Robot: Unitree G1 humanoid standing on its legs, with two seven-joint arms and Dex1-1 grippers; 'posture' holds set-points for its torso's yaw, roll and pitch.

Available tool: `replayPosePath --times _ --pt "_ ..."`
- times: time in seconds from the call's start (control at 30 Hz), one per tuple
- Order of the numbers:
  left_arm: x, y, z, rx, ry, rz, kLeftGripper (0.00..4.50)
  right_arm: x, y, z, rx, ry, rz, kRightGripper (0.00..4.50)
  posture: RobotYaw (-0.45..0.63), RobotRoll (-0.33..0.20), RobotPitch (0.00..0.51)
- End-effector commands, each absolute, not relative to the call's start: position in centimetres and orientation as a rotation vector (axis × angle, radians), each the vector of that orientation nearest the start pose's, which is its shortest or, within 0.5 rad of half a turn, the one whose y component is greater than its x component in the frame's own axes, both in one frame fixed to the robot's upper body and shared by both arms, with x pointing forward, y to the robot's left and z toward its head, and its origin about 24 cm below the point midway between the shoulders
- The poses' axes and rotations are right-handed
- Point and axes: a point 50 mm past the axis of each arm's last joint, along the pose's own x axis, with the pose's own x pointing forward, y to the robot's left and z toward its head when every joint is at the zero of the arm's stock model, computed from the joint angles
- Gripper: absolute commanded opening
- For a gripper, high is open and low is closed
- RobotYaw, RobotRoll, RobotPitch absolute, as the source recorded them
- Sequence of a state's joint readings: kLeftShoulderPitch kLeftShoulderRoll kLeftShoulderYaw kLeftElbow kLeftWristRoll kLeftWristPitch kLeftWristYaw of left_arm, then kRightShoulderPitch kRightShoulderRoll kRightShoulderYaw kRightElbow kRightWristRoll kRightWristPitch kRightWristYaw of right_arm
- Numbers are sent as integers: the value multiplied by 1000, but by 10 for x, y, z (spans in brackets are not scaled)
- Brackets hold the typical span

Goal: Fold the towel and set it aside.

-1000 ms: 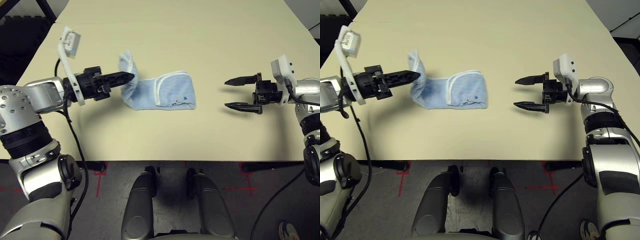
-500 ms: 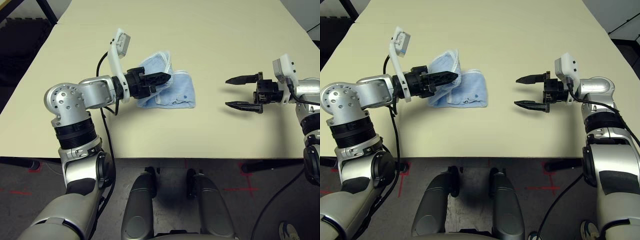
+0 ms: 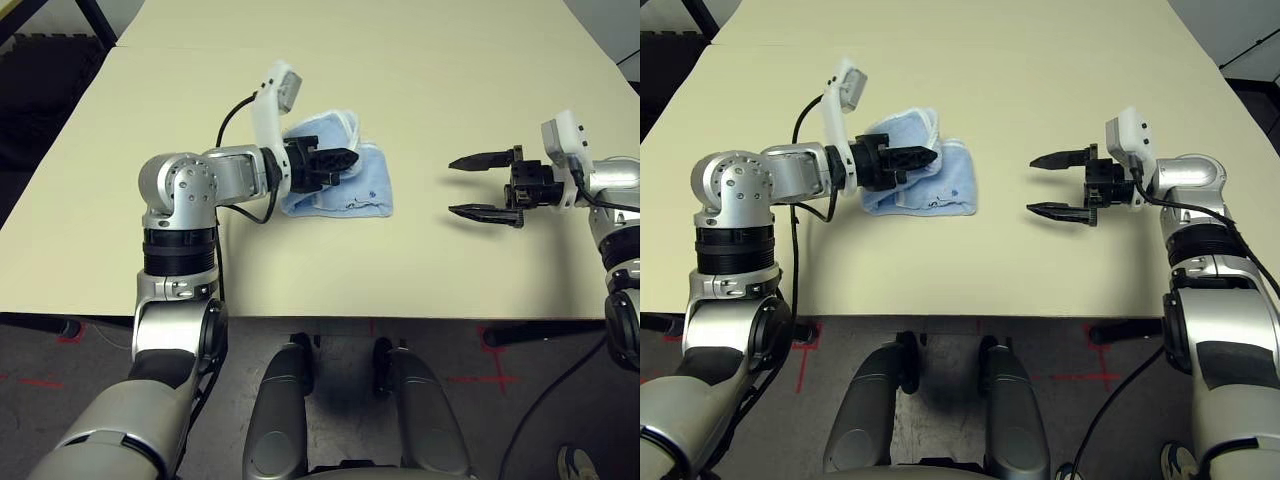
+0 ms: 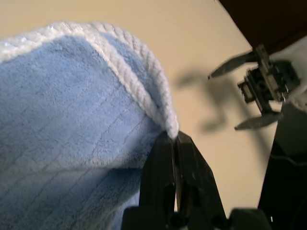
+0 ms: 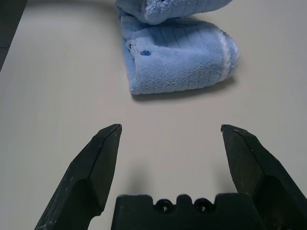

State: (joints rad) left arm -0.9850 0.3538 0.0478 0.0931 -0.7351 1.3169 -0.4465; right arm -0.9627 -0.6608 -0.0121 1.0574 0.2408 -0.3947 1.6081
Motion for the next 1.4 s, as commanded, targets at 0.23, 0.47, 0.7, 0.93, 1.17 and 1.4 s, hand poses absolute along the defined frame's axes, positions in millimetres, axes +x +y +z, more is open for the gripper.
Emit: replayPosePath --times 0.23,0.47,0.7,0.93,1.17,1.4 --pt "333 83 241 -249 449 -1003 53 346 -250 184 -517 -56 1283 4500 4 0 218" --pt "333 68 239 -268 469 -1043 53 347 -250 185 -520 -56 1282 4500 2 0 219" --pt "333 66 226 -242 516 -1055 53 346 -250 184 -518 -51 1283 4500 -1 0 220" --pt "330 64 213 -193 566 -1061 53 346 -249 184 -519 -54 1287 4500 -2 0 219" --pt "333 69 194 -83 601 -1017 1418 346 -249 184 -522 -57 1287 4500 -9 0 215" --pt "324 93 241 -69 481 -1198 3968 345 -250 184 -524 -53 1284 4500 -10 0 214"
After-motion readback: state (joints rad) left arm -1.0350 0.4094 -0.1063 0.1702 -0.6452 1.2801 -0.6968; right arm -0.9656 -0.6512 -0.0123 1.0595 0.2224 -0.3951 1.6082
